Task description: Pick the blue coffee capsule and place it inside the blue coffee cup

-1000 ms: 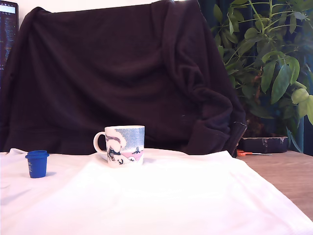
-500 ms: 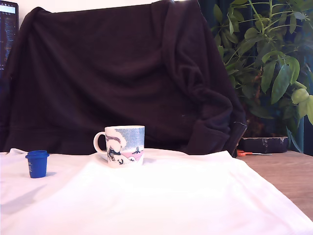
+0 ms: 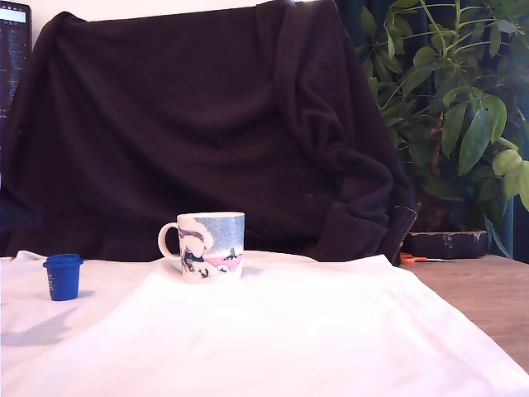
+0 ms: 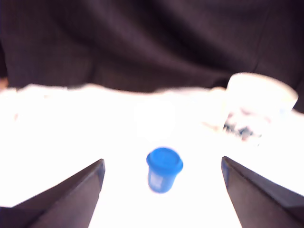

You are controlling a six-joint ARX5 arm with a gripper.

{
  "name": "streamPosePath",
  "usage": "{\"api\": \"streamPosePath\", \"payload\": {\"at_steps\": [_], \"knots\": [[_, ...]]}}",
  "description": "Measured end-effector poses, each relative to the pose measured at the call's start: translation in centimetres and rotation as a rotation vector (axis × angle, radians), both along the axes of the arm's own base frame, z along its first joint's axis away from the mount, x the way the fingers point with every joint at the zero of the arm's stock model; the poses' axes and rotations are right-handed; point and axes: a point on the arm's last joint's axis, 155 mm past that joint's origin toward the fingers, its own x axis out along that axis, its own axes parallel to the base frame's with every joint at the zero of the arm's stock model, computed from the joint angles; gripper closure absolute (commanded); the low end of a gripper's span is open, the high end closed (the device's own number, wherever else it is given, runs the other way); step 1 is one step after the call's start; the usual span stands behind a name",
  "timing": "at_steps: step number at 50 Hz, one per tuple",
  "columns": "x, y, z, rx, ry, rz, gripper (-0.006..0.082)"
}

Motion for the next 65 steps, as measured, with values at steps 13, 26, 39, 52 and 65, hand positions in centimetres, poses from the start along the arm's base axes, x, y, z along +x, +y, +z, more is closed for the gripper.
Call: {"api": "streamPosePath", "payload": {"at_steps": [13,26,39,52,65], "knots": [[2.5,-2.1,-3.1,0.070,0.092,-0.061,0.0051],[4.1,-2.6,-5.0,0.118,0.130,-0.070,0.0051],[6.2,-3.1,-5.0,0.122,0.120,-0.072,0.0052],[6.5,-3.2,-6.1,0.157,0.155,-0.082,0.0458],[6.5,-3.2,-6.1,0.164,0.153,-0.085,0.0641]]}}
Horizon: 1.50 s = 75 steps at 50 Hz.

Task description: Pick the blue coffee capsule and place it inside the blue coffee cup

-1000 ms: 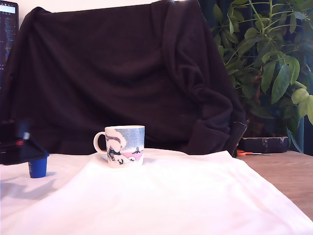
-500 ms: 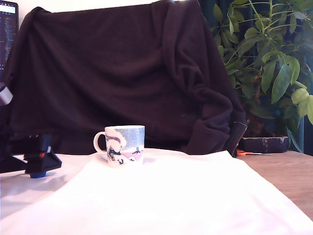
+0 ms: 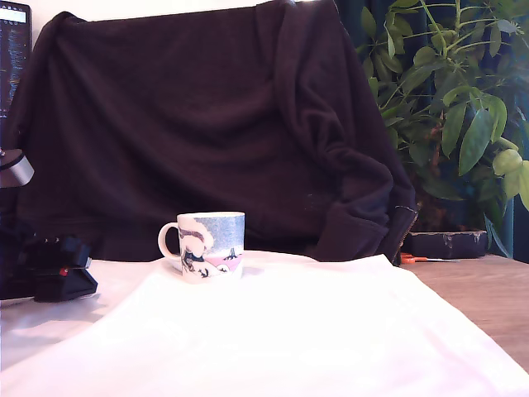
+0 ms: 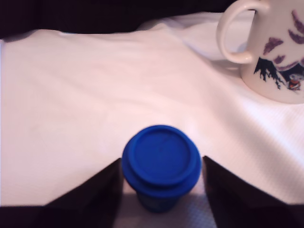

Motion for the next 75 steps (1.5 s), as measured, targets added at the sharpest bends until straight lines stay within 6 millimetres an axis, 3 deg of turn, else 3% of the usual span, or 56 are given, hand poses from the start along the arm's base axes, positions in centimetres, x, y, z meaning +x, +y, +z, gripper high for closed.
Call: {"api": "streamPosePath", "payload": {"at_steps": [7,25,33,45,60,63,69,71,75], "knots": [[0.2,0.0,0.4,-0.005,-0.016,0.000,0.0641],[1.4,-0.5,3.7,-0.067,-0.136,0.005,0.0641],[2.6,-1.6,6.9,-0.173,-0.222,-0.017,0.0641],[5.6,-6.2,12.1,-0.248,-0.311,-0.127,0.0640],[5.7,-12.9,12.4,-0.238,-0.215,-0.256,0.0632],[5.5,-13.8,12.4,-0.217,-0.210,-0.280,0.0551],[4.9,-14.9,11.6,-0.184,-0.180,-0.311,0.0138],[4.8,-14.9,11.1,-0.168,-0.168,-0.317,0.0068],[4.6,-15.0,10.4,-0.138,-0.153,-0.332,0.0052]]}}
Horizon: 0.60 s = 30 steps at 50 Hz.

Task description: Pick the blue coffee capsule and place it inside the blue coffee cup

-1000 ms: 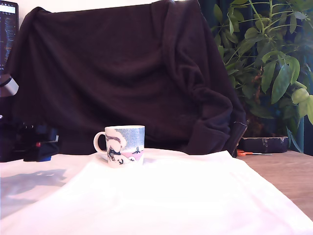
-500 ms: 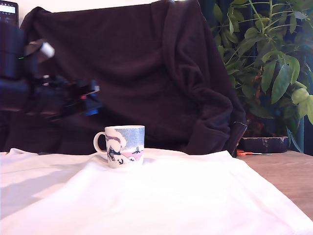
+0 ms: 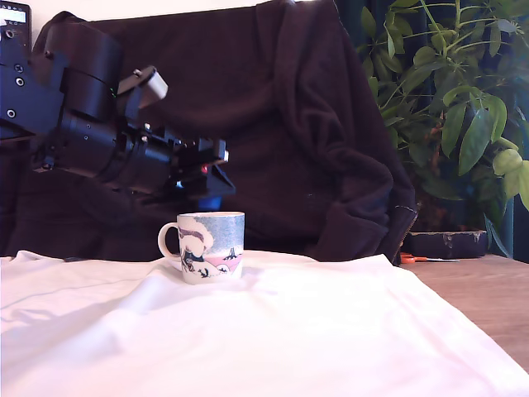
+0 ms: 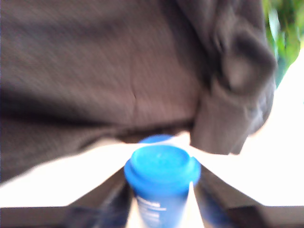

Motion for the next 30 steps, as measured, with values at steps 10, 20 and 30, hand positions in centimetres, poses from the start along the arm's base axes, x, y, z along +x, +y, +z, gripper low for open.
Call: {"api": "streamPosePath", "payload": {"at_steps": [10,20,30], "knots": [[0.0,0.1,-0.1,0.022,-0.011,-0.005,0.0052],[0.0,0.1,-0.1,0.034,-0.022,-0.012,0.0194],[0.1,1.9,0.6,0.084,-0.014,0.008,0.0672]]}}
